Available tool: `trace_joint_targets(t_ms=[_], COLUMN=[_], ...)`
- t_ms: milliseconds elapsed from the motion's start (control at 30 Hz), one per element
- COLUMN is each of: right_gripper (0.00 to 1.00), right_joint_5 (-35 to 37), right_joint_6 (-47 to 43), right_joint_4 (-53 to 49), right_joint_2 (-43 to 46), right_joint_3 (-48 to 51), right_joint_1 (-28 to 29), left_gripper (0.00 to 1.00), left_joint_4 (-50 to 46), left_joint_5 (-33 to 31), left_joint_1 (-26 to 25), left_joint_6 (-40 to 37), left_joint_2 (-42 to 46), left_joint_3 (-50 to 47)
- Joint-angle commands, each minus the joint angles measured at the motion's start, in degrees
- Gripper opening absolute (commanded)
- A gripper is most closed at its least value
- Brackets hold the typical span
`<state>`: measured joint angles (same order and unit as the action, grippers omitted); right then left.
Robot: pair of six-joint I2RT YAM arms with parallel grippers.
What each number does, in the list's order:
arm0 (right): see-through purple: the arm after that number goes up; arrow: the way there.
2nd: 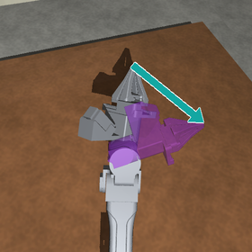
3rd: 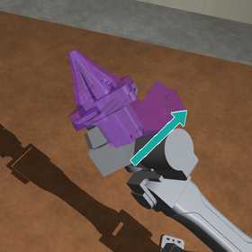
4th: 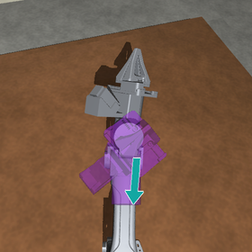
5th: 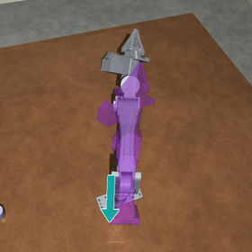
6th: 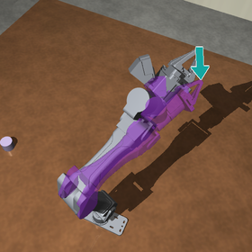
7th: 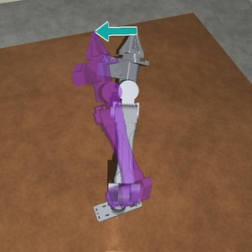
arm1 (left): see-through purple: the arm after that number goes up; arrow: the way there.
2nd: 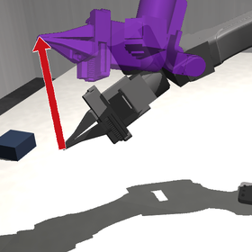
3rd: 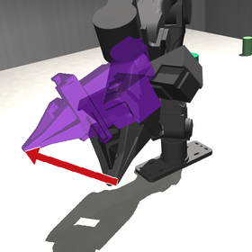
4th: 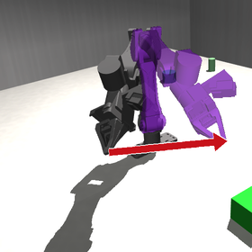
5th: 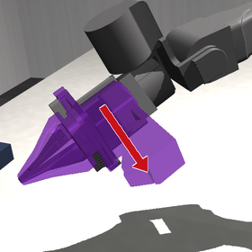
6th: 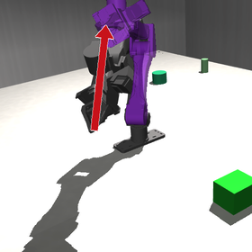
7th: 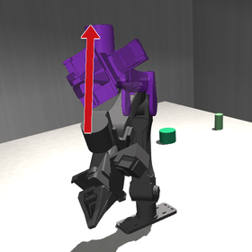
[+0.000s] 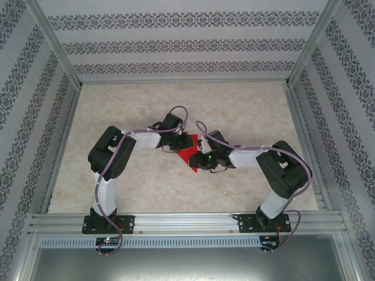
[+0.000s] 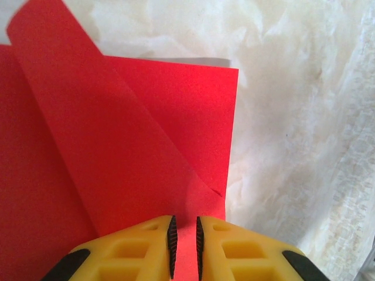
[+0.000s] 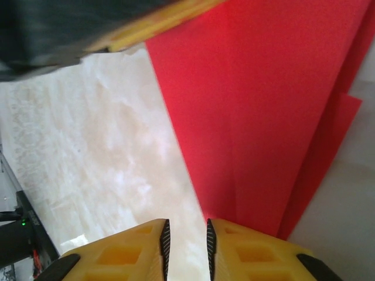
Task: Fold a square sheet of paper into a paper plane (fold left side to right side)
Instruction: Fourth fold the wing at the center of the table.
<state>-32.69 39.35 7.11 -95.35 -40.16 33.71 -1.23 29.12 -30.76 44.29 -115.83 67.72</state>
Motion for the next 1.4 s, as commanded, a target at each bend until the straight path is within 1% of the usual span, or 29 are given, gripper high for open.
trace_joint_targets(t_ms=[0, 133, 267, 400, 600, 967, 1367], right_gripper=[0.26, 0.26, 0.27, 0.26, 0.26, 0.26, 0.25], right_joint_5=[-2.0, -3.2, -4.0, -6.2, -6.3, -4.7, -3.9], right_joint_6=[1.2, 1.6, 5.0, 6.5, 6.7, 5.7, 5.6], right_joint_4=[1.5, 3.3, 10.1, 13.2, 14.0, 11.9, 10.6], right_joint_2=[4.1, 2.8, 0.1, -2.8, -4.3, -5.8, -5.5], right_joint_3=[1.0, 1.0, 2.0, 1.5, 2.2, 2.7, 3.8], right_joint_1=[-1.0, -2.6, -4.5, -4.3, -3.7, -1.6, -0.1], left_gripper=[0.22, 0.22, 0.22, 0.22, 0.22, 0.22, 0.21], left_joint_4=[-6.5, -6.0, -5.5, -5.6, -5.6, -5.9, -6.1], left_joint_5=[-3.4, -3.4, -3.3, -3.2, -3.3, -3.5, -4.0], left_joint_1=[-0.6, -0.7, -0.6, -0.6, -0.6, -0.6, -0.6], left_joint_6=[-1.3, -1.2, -0.9, -0.9, -1.0, -0.9, -0.7], left_joint_2=[-1.0, -1.0, -1.0, -1.0, -1.0, -1.1, -1.3], left_joint_3=[-2.4, -2.6, -2.9, -2.9, -3.0, -2.8, -2.9])
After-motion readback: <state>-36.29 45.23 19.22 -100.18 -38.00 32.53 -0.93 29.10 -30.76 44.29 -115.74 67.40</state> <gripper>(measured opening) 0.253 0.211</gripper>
